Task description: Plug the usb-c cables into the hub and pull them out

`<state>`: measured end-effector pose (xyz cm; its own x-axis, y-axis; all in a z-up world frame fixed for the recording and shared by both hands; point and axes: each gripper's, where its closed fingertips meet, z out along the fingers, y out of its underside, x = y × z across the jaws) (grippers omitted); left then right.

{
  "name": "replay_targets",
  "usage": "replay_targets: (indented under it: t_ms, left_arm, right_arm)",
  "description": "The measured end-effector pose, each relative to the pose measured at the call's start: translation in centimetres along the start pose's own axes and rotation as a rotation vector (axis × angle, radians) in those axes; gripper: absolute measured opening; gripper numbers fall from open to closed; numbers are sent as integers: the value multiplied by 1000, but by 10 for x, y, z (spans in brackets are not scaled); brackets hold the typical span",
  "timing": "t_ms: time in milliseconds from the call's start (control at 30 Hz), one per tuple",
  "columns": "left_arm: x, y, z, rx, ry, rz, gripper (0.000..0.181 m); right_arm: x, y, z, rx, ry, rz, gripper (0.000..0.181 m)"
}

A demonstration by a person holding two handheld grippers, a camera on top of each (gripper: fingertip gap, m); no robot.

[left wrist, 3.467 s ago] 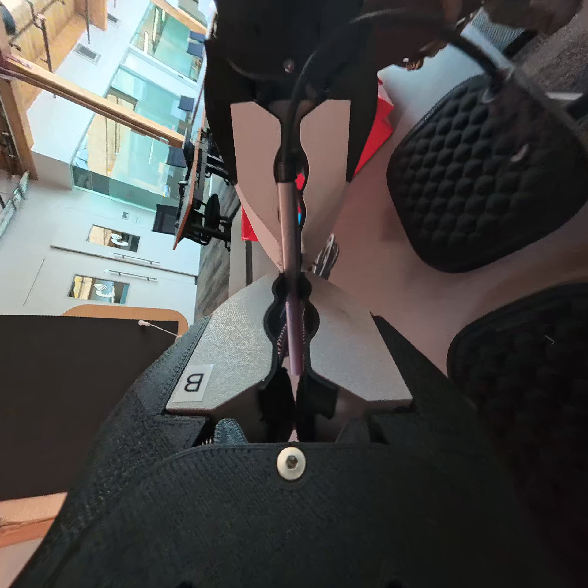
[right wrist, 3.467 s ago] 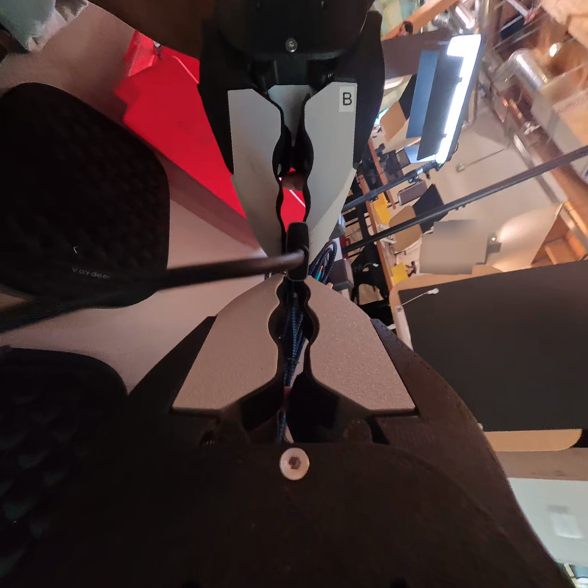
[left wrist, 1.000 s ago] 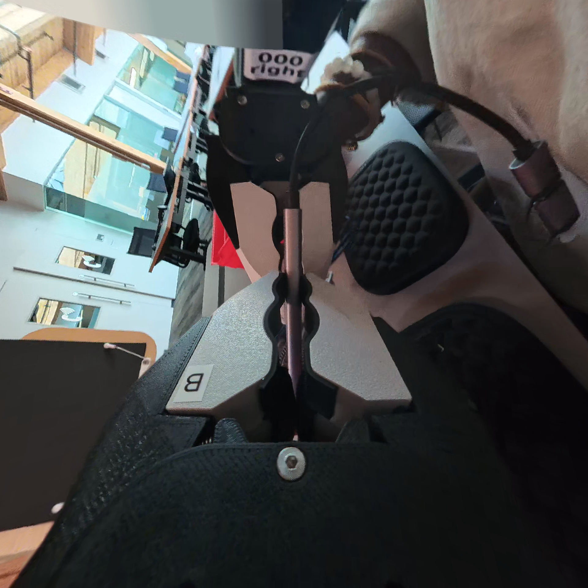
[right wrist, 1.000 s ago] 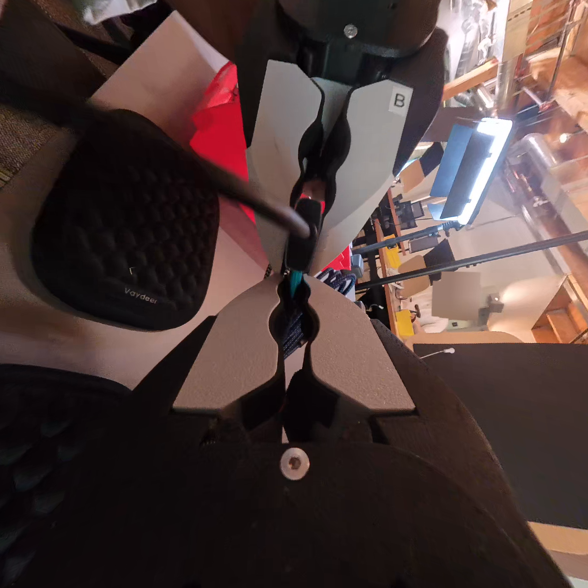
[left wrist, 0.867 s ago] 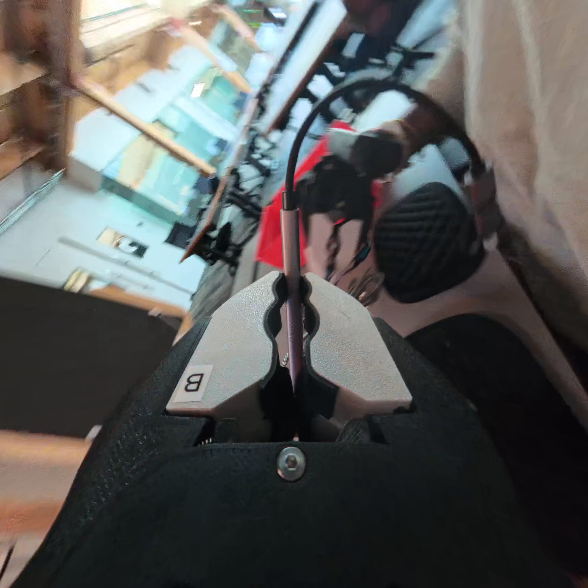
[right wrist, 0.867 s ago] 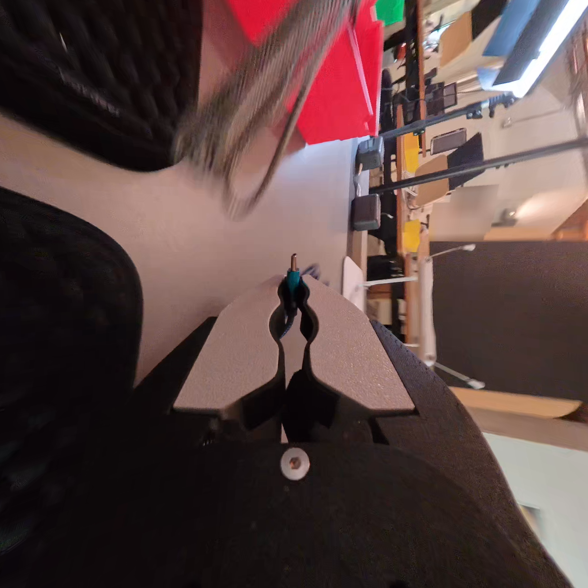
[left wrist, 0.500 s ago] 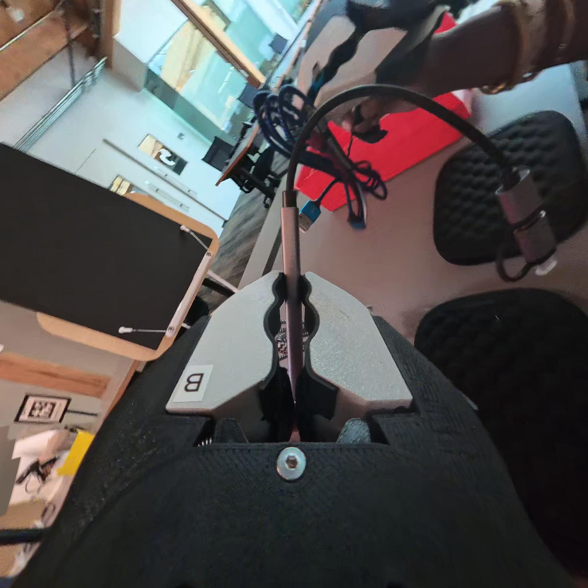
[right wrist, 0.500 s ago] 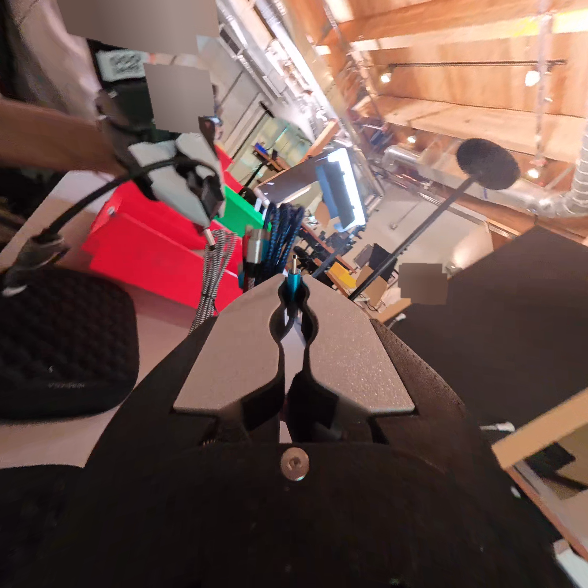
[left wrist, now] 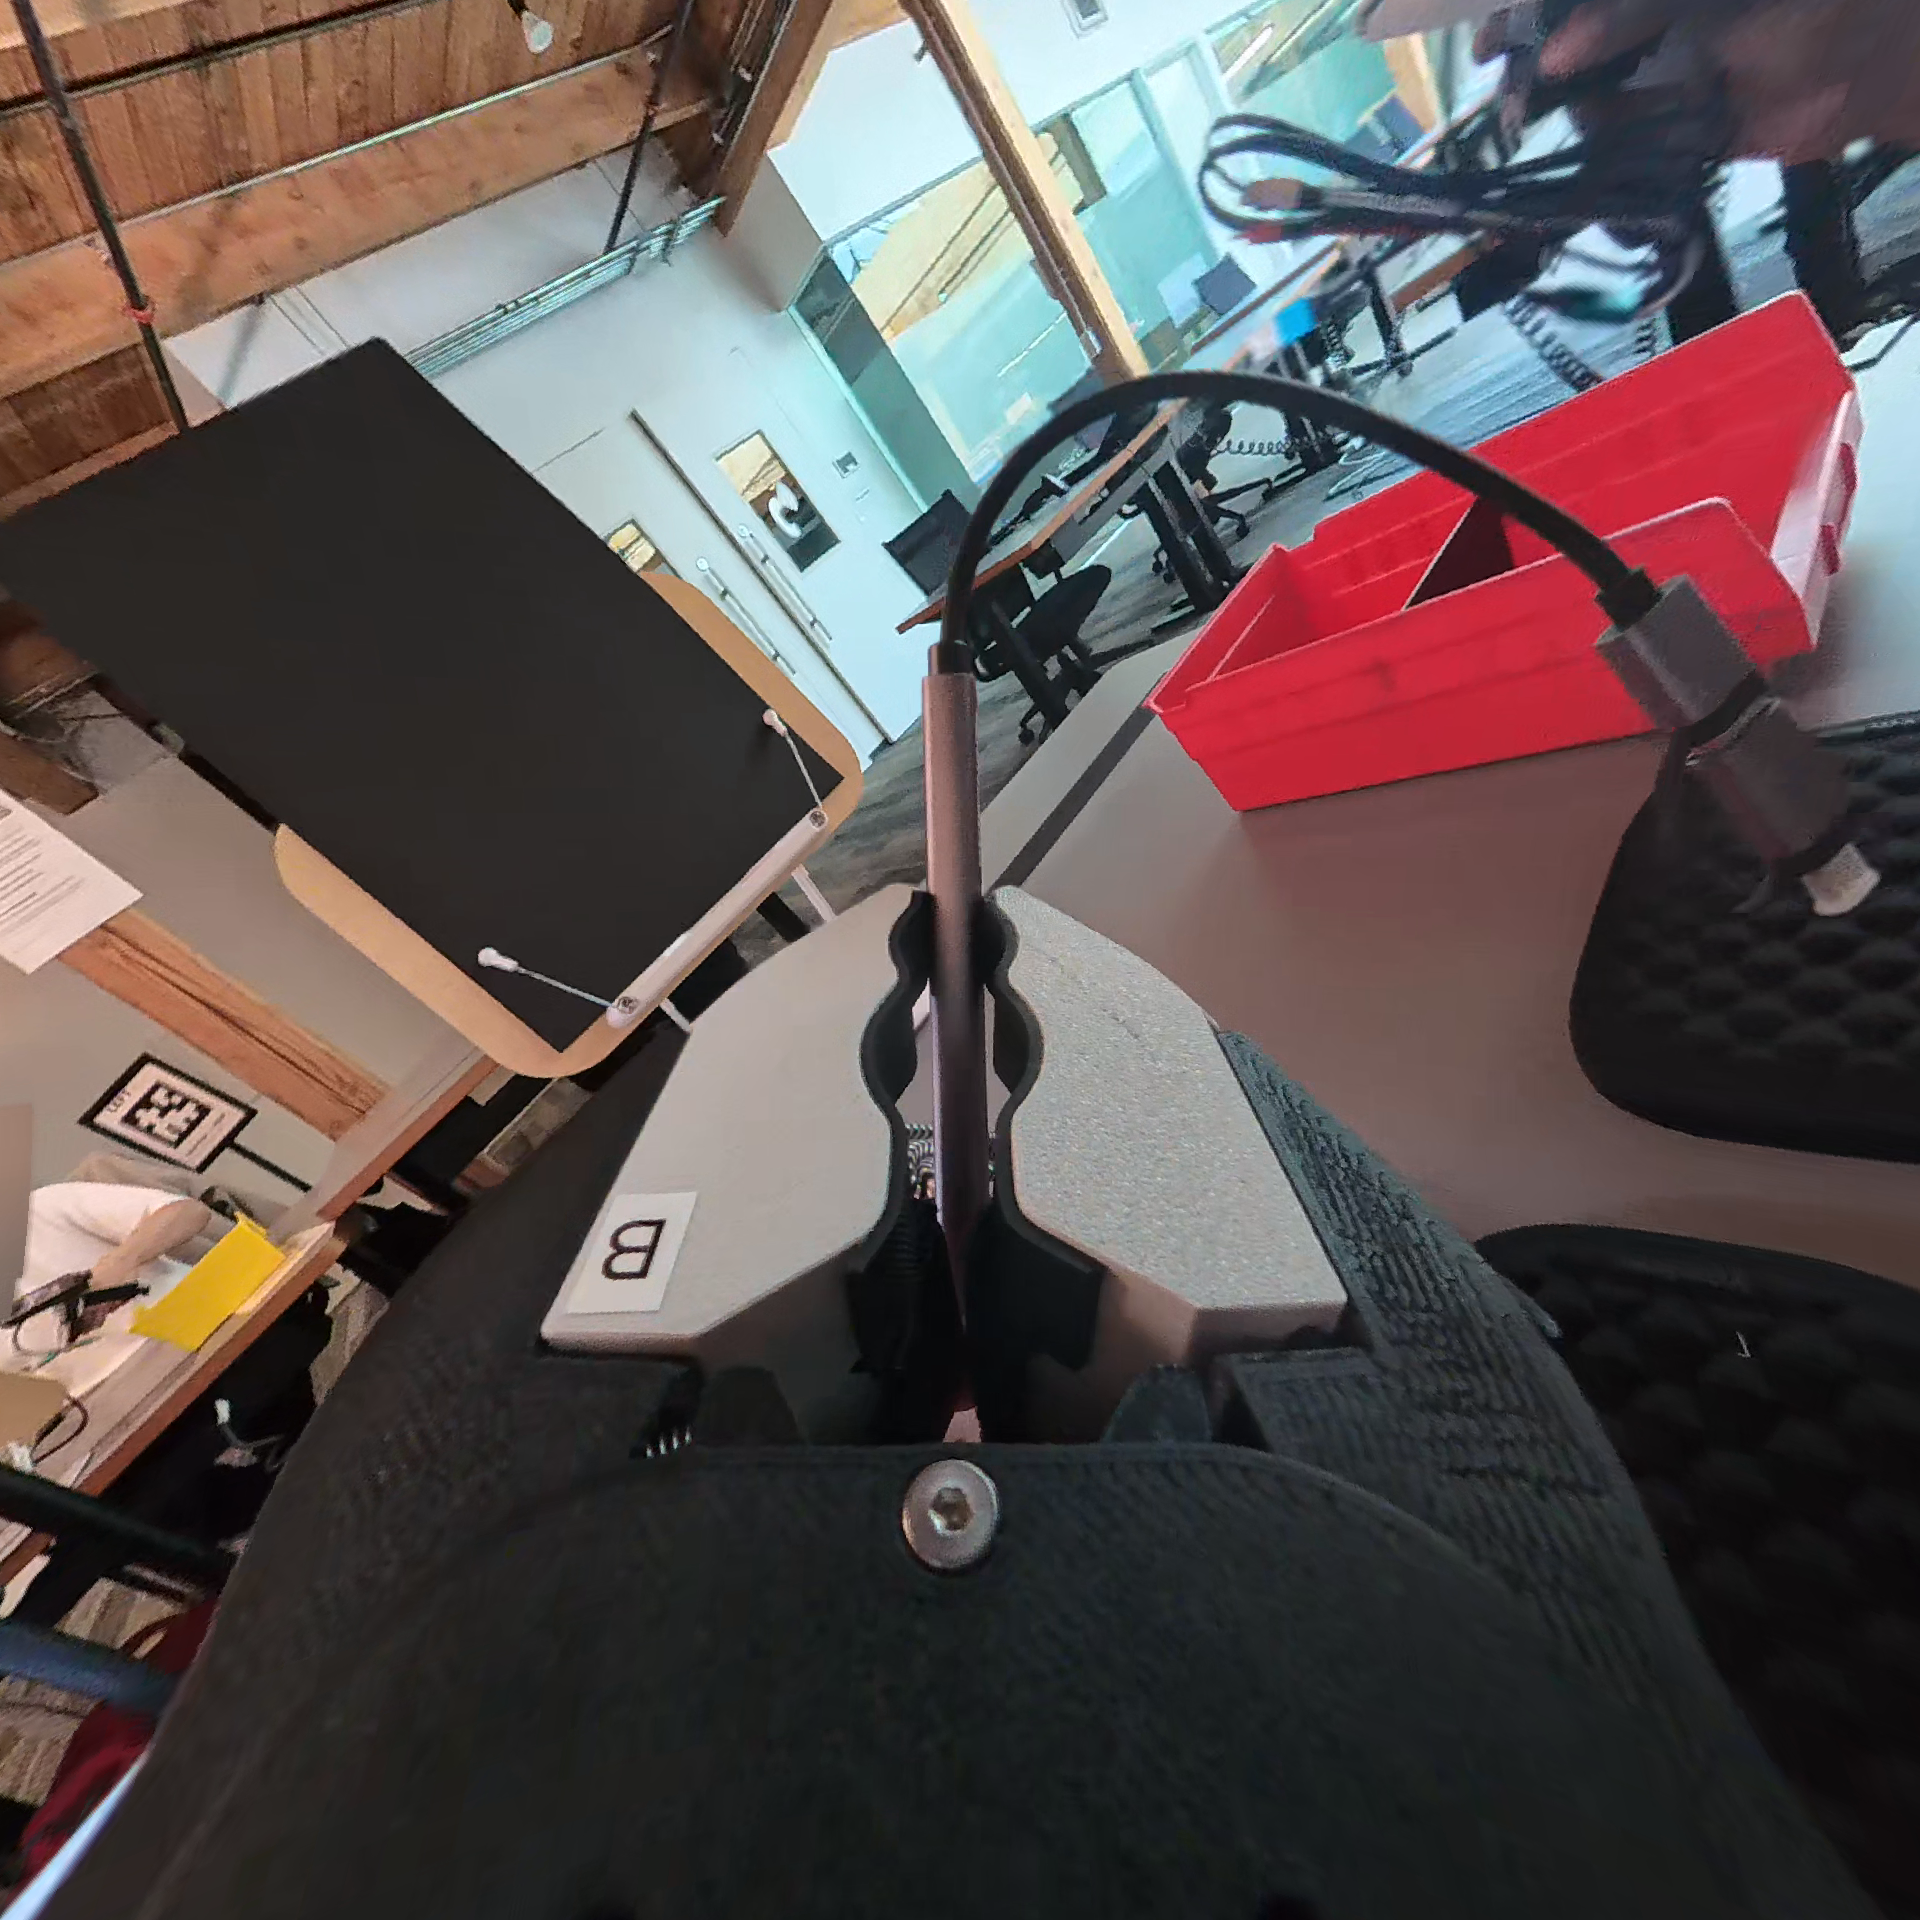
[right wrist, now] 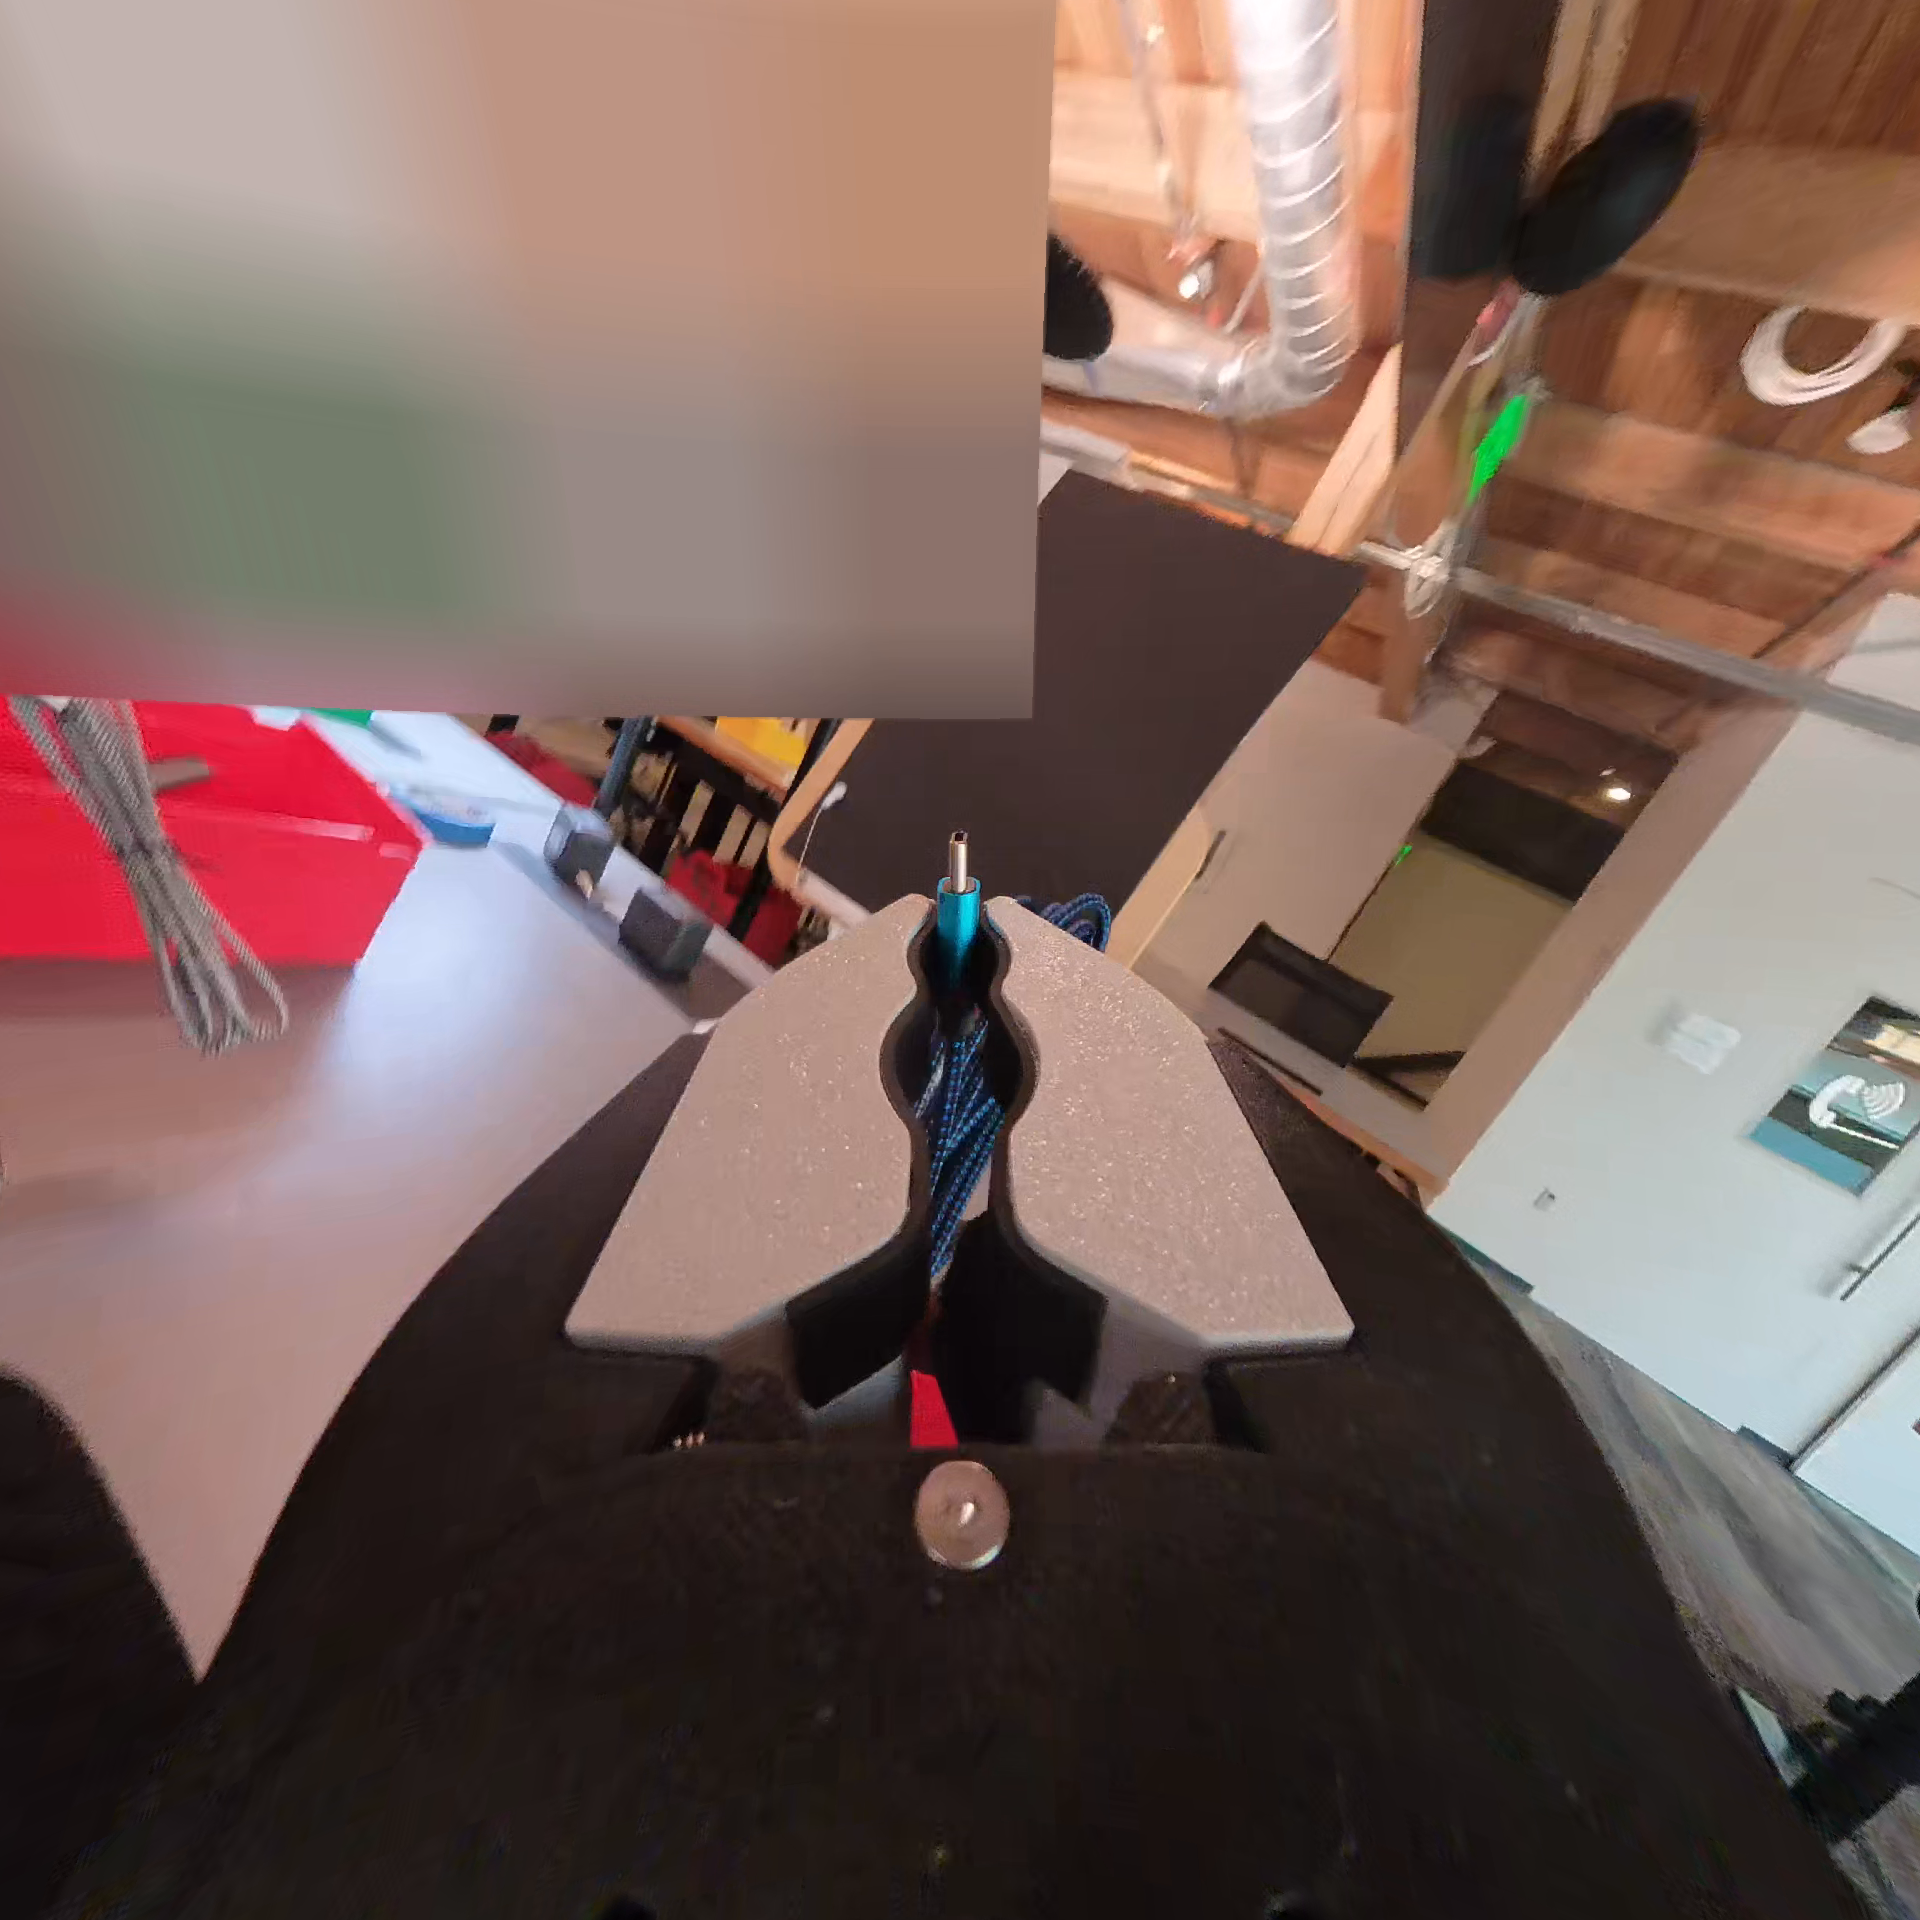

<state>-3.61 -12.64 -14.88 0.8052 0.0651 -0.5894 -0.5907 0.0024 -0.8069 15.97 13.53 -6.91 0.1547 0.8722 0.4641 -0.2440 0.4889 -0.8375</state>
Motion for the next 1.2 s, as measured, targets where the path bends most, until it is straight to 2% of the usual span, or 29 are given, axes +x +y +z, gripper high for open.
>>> replay_targets:
  t_ms: [67,167,300,433,567,667,833,933,1033,1100,1200]
  left_arm:
    - [-2,3,1,-21,-17,-15,8]
    - [-6,2,0,-23,-35,-28,8]
    - [-8,1,1,-32,-45,-45,7]
    - [-10,1,4,-46,-53,-73,8]
    - [-11,-3,6,-43,-59,-69,8]
    - [-13,-2,8,-58,-68,-99,7]
    - [-15,2,10,-71,-80,-160,8]
    - [-17,2,8,-46,-80,-191,8]
    - [-19,0,6,7,-79,-243,8]
    - [-20,-4,4,78,-62,-270,8]
    - [-12,-20,-1,246,5,-263,8]
  right_arm:
    - [5,15,-13,-55,-62,-36,4]
    - [-2,46,-33,-149,-271,-26,4]
    - [-7,89,-54,-288,-466,-27,5]
    - [-16,113,-65,-411,-631,-15,5]
    - [-33,147,-78,-641,-832,16,5]
    - [-42,176,-85,-813,-915,-41,5]
    - [-56,198,-90,-938,-936,7,5]
    - [-55,196,-87,-955,-864,48,21]
    - [-50,172,-65,-816,-739,50,35]
    - [-59,133,-41,-649,-672,84,44]
    - [-97,64,-7,-358,-660,104,42]
